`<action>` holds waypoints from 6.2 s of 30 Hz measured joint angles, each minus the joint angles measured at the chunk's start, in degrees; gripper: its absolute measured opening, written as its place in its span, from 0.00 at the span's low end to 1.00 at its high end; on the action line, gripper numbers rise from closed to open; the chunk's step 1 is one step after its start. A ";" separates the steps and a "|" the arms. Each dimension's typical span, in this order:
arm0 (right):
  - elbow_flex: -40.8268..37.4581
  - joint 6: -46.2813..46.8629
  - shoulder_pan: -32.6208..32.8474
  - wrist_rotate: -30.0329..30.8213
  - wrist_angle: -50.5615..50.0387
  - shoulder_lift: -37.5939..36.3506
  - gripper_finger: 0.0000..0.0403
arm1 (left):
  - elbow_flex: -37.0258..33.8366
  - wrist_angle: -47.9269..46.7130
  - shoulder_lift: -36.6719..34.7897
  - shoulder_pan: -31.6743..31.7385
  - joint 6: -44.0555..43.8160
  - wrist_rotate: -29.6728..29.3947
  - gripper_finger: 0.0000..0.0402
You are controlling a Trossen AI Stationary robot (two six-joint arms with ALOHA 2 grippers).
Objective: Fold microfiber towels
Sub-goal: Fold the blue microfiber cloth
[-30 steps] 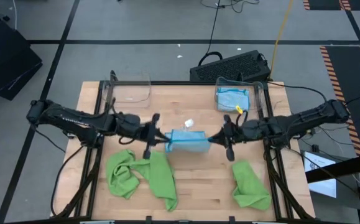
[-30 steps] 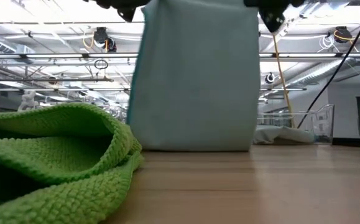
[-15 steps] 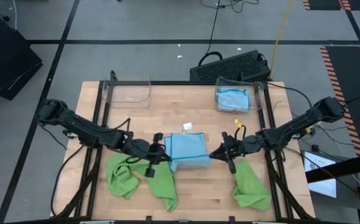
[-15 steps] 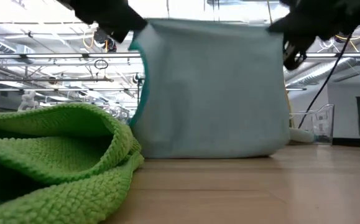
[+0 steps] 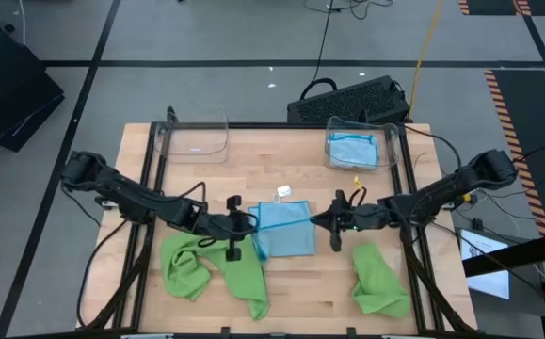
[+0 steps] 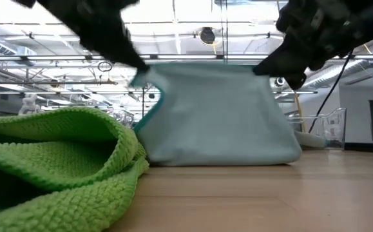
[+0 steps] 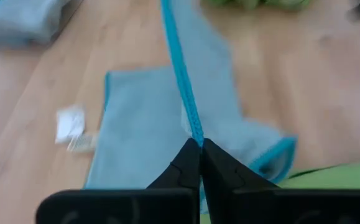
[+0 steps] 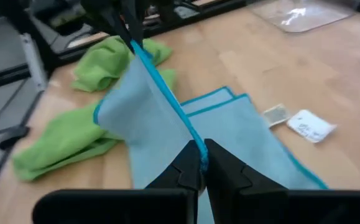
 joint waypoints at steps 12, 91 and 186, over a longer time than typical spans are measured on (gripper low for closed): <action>0.04 -2.83 -7.25 2.83 5.77 8.69 0.03 | -6.69 2.51 0.32 5.51 -2.13 -5.00 0.03; 13.49 16.21 -4.54 -5.15 -18.61 23.75 0.00 | -8.01 35.20 8.81 17.00 3.82 8.70 0.23; 6.47 8.59 7.73 -4.54 -19.92 5.10 0.00 | -4.45 33.32 18.33 -3.92 6.26 -3.68 0.23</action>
